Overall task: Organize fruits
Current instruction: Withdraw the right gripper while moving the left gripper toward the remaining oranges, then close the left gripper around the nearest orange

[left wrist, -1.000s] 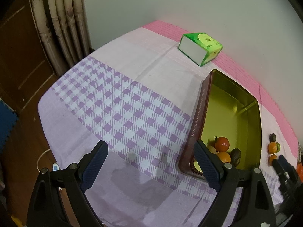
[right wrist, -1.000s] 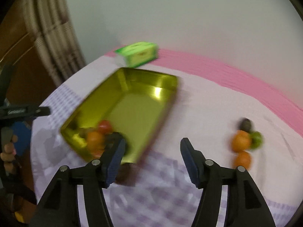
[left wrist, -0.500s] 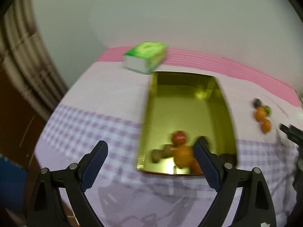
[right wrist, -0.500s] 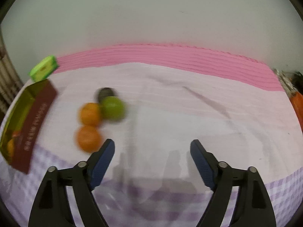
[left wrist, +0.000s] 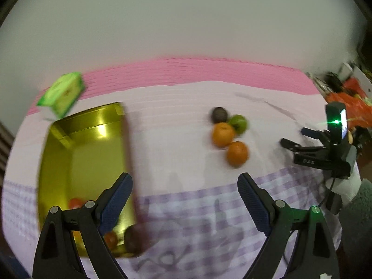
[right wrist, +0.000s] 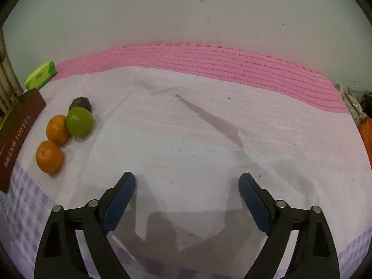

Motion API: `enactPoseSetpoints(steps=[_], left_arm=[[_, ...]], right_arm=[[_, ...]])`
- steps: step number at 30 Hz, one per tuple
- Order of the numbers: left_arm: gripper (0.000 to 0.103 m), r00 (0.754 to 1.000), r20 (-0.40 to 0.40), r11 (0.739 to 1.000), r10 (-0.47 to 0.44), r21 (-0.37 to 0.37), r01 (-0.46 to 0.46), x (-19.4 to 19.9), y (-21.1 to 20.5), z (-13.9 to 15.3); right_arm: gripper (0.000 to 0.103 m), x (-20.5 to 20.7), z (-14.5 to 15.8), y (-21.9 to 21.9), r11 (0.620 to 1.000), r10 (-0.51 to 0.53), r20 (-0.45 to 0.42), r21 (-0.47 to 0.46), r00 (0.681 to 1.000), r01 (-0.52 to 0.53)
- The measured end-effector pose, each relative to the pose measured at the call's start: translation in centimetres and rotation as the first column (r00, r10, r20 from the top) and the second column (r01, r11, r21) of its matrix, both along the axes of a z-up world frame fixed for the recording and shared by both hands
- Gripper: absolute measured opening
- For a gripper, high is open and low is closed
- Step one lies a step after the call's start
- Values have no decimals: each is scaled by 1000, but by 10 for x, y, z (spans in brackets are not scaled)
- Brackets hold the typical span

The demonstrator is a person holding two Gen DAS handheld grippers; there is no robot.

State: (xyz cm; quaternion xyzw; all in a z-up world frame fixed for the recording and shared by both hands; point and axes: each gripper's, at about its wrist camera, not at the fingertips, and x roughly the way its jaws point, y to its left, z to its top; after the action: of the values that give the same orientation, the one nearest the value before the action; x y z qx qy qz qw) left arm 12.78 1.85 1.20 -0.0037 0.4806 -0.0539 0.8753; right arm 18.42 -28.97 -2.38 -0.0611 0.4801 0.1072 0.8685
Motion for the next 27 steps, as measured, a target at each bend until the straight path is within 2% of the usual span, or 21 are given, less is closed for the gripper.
enactPoseSetpoints(steps=[5, 11, 16, 18, 21, 24, 27], left_arm=[[90, 999, -28, 999, -43, -26, 42, 25, -31, -19], [87, 996, -64, 998, -59, -37, 57, 44, -59, -42], [80, 992, -108, 997, -57, -50, 52, 53, -71, -61], [73, 992, -121, 997, -47, -61, 40, 57, -70, -65], [69, 991, -135, 998, -21, -65, 12, 63, -69, -70], [61, 988, -154, 996, -5, -84, -8, 69, -68, -75], [59, 987, -163, 996, 8, -90, -23, 70, -67, -78]], right_arm=[[103, 5, -2, -5, 999, 32, -6, -2, 999, -32], [103, 6, -4, -2, 1000, 32, -4, -1, 999, -32], [103, 7, -4, -3, 1000, 31, -4, -1, 999, -31], [103, 6, -4, -3, 1000, 31, -4, 0, 1000, -31], [103, 6, -4, -3, 1000, 32, -4, -1, 999, -32], [103, 7, -4, -3, 1000, 32, -4, 0, 999, -32], [103, 7, -4, -3, 1000, 31, -4, 0, 999, -31]])
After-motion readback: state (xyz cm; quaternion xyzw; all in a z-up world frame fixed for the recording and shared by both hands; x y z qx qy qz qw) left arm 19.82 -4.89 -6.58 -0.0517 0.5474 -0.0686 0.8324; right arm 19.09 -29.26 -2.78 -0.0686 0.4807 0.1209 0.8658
